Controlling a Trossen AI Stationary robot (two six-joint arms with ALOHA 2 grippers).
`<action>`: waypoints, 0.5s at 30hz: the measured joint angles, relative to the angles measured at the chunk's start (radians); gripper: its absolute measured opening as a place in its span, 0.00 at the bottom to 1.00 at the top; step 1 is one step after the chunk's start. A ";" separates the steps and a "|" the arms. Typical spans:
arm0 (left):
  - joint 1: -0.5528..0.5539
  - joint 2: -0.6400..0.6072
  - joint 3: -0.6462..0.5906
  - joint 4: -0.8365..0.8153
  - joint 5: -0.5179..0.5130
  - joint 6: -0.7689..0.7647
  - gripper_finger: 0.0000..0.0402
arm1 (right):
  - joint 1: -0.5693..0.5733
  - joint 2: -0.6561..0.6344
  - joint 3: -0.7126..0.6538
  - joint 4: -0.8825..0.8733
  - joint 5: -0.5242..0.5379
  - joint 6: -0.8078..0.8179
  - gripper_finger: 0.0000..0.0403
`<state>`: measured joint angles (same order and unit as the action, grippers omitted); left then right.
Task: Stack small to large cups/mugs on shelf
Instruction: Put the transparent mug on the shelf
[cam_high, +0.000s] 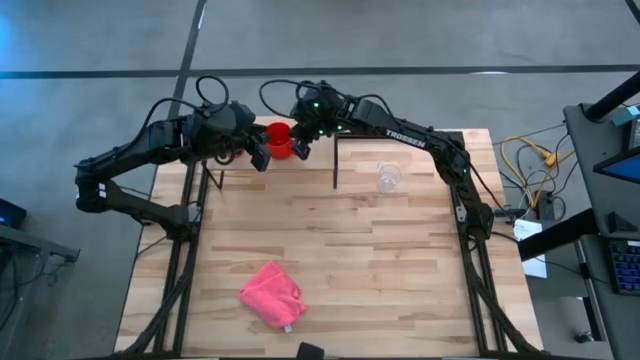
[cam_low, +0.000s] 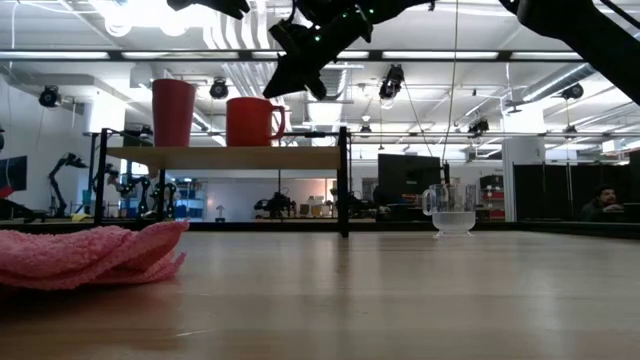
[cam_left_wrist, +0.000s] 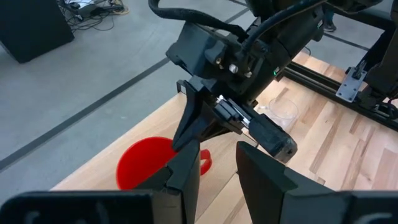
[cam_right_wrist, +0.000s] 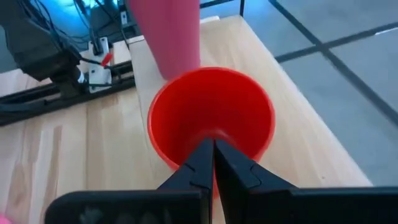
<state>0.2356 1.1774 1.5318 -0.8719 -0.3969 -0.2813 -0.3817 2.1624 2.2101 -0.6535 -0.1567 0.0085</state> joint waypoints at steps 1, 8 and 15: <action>0.000 0.000 0.000 0.000 0.000 0.000 0.23 | 0.001 0.000 0.000 0.001 0.000 0.007 0.02; 0.000 0.000 0.000 0.000 0.000 0.008 0.23 | 0.018 -0.037 0.059 -0.255 -0.001 0.023 0.02; 0.000 0.000 0.000 0.000 0.000 0.008 0.23 | 0.043 -0.108 0.088 -0.720 0.001 0.023 0.02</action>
<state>0.2356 1.1778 1.5318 -0.8719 -0.3969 -0.2737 -0.3388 2.0544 2.2980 -1.3739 -0.1559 0.0311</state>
